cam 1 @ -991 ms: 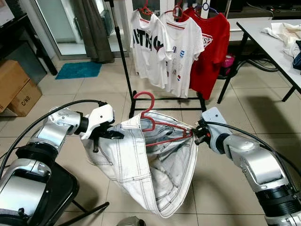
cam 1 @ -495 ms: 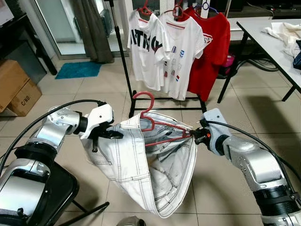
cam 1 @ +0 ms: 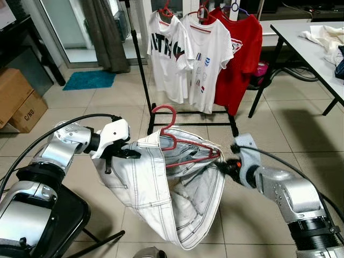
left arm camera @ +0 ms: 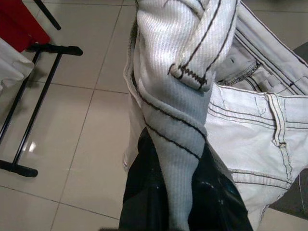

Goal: Hang hanger

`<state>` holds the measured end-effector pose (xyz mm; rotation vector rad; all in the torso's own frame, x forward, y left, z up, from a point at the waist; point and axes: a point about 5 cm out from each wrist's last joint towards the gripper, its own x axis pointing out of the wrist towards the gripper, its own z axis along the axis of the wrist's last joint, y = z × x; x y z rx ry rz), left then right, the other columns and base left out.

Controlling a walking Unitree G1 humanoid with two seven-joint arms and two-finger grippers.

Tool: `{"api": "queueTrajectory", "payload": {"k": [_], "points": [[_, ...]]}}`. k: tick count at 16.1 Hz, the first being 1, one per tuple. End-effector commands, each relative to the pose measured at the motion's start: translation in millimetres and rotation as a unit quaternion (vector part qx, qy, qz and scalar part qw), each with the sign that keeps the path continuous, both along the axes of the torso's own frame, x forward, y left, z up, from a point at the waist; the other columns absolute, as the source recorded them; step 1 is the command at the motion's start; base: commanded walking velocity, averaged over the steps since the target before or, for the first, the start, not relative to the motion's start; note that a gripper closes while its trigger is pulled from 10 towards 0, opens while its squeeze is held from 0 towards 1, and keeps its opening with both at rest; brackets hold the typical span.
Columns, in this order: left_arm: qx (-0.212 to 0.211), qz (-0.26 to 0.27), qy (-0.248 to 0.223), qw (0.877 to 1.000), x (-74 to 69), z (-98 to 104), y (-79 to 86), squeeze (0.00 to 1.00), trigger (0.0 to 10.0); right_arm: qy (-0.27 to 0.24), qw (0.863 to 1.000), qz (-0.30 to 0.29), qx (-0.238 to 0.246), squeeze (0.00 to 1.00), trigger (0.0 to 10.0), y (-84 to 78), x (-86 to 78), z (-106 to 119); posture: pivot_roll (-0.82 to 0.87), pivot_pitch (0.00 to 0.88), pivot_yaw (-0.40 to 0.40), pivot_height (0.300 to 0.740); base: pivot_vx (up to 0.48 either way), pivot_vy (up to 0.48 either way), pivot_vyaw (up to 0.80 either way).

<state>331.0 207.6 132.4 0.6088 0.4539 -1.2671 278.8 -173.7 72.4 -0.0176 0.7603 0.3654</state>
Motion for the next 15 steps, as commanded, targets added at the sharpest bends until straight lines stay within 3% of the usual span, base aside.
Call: {"api": "queueTrajectory", "payload": {"k": [1,4,5,12,15], "points": [[-0.010,0.007,-0.028,1.000,5.1,16,6.8,0.00,0.0,0.010,1.000,-0.010,0.005,0.00,10.0,-2.5,-2.7,-7,-0.04,0.000,0.116,0.740,0.000,0.000,0.00],[-0.014,0.008,-0.029,0.999,5.4,17,7.1,0.00,0.0,0.031,0.998,-0.016,0.047,0.00,10.0,0.2,-7.3,-18,-0.04,0.000,0.119,0.740,0.000,0.000,0.00],[-0.012,0.009,-0.028,0.999,5.5,17,7.5,0.00,0.0,0.024,0.996,-0.019,0.079,0.00,0.0,3.0,-6.2,-19,-0.04,0.000,0.119,0.740,0.000,0.000,0.00],[-0.010,0.012,-0.028,0.999,5.3,17,9.4,0.00,0.0,0.002,0.988,-0.043,0.147,0.00,0.0,3.5,-0.5,-17,-0.04,0.000,0.121,0.740,0.000,0.000,0.00],[-0.009,0.012,-0.029,0.999,5.6,18,9.7,0.00,0.0,0.000,0.987,-0.044,0.155,0.00,0.0,4.1,-0.3,-18,-0.04,0.000,0.122,0.740,0.000,0.000,0.00]]}}
